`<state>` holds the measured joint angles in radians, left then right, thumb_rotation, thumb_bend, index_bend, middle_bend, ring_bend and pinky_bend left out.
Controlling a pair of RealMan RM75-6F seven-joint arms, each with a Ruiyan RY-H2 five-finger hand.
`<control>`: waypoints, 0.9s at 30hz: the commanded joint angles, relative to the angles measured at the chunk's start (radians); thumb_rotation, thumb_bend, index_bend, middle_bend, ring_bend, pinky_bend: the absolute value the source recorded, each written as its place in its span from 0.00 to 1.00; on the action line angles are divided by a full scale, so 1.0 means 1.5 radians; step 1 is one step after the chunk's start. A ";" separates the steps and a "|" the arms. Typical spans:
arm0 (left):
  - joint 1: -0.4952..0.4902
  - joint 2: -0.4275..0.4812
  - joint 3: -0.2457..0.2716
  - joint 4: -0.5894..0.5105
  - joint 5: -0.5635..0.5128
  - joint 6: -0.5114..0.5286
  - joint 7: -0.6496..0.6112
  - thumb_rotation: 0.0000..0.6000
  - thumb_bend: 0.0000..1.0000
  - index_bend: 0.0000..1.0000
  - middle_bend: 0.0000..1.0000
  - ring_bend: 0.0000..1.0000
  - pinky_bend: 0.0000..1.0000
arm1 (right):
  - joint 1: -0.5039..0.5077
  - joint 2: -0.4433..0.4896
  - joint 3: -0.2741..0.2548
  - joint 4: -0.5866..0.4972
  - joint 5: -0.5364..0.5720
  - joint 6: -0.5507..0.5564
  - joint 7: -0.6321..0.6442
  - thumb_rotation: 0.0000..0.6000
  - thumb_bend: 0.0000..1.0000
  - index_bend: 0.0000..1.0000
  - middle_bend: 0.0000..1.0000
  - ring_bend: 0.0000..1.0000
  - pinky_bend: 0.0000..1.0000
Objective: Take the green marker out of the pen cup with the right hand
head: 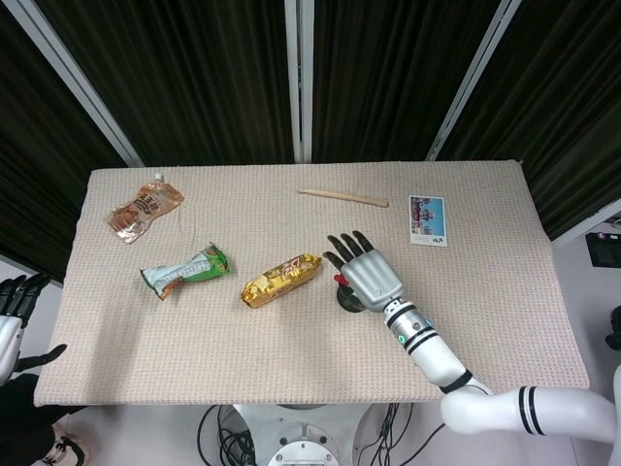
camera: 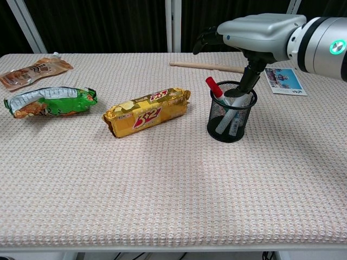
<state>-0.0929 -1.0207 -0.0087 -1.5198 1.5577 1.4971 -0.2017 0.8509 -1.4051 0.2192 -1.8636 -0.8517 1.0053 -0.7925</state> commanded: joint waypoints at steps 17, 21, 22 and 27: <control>0.000 0.000 -0.001 0.010 -0.004 -0.004 -0.016 1.00 0.12 0.08 0.05 0.00 0.02 | 0.035 -0.043 -0.026 0.039 0.031 0.047 -0.017 1.00 0.18 0.36 0.00 0.00 0.00; 0.002 -0.001 0.000 0.013 -0.006 -0.005 -0.019 1.00 0.12 0.08 0.05 0.00 0.02 | 0.038 -0.045 -0.028 0.040 0.031 0.053 -0.015 1.00 0.20 0.38 0.00 0.00 0.00; 0.002 -0.001 0.000 0.014 -0.006 -0.005 -0.019 1.00 0.12 0.08 0.05 0.00 0.02 | 0.038 -0.046 -0.029 0.041 0.032 0.054 -0.014 1.00 0.20 0.38 0.00 0.00 0.00; 0.005 -0.003 0.001 0.019 -0.009 -0.005 -0.026 1.00 0.12 0.08 0.05 0.00 0.02 | 0.043 -0.047 -0.032 0.041 0.036 0.054 -0.012 1.00 0.20 0.40 0.00 0.00 0.00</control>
<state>-0.0859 -1.0243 -0.0076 -1.4908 1.5450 1.4892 -0.2397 0.9145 -1.4751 0.1711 -1.8015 -0.7973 1.0868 -0.8106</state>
